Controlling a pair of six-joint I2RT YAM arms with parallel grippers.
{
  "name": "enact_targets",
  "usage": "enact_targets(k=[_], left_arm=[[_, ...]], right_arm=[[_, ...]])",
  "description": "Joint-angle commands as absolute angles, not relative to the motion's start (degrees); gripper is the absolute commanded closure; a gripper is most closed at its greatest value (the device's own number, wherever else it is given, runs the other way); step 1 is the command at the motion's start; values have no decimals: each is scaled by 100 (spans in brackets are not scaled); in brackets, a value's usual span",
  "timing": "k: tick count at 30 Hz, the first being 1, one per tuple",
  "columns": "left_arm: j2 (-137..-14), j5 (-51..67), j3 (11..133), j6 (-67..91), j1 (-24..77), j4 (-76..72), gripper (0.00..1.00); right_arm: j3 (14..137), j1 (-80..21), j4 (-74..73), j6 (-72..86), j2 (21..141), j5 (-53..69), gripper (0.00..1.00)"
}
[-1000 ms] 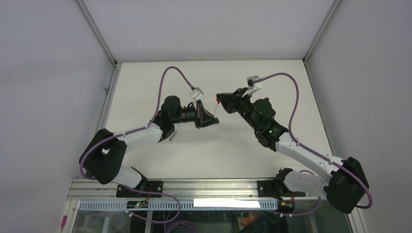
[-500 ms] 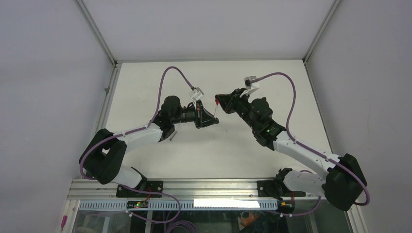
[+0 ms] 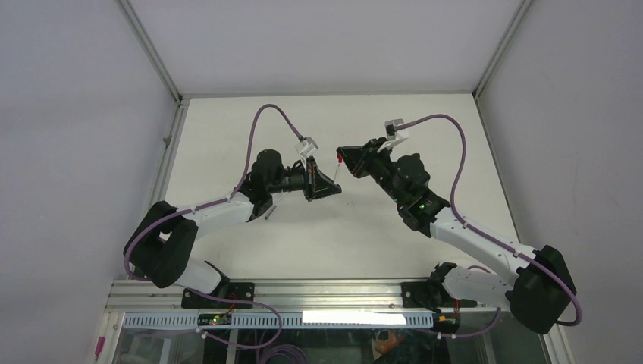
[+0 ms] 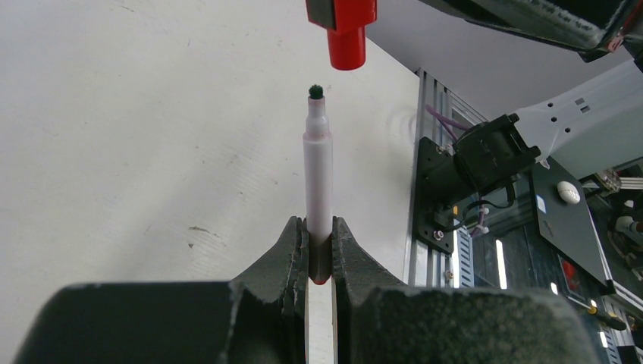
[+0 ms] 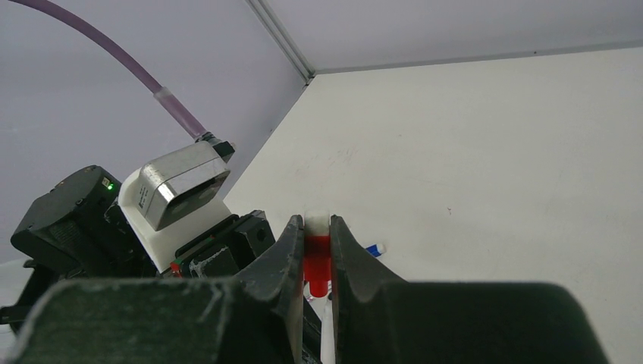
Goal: Insert the pens into the pen caps
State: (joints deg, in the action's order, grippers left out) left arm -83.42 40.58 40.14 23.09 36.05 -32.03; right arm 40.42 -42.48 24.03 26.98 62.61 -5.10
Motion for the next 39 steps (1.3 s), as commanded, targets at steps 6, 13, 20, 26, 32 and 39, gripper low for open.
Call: enact_targets(k=[6,13,20,26,32,39], left_arm=[[-8095,4042,4165,2101,3647,-3314,100],[-8068,4052,4166,2101,3647,-3313,100],[-8045,4017,4140,2070,3647,-3282,100],[-8048,4003,4140,2050,3647,-3261,100],[-8101,4033,4144,2050,3647,-3243,100],[-8119,4043,4155,2057,3647,-3261,100]], right_arm=[[4031,-4289,2581,2703,6215,-542,100],[4091,-4289,2636,2698,6408,-481,100],[4105,-4289,2622,2740,6432,-405,100],[4091,-4298,2619,2786,6388,-375,100],[4033,-4298,2715,2745,6262,-494,100],[4079,-4298,2656,2730,6236,-432,100]])
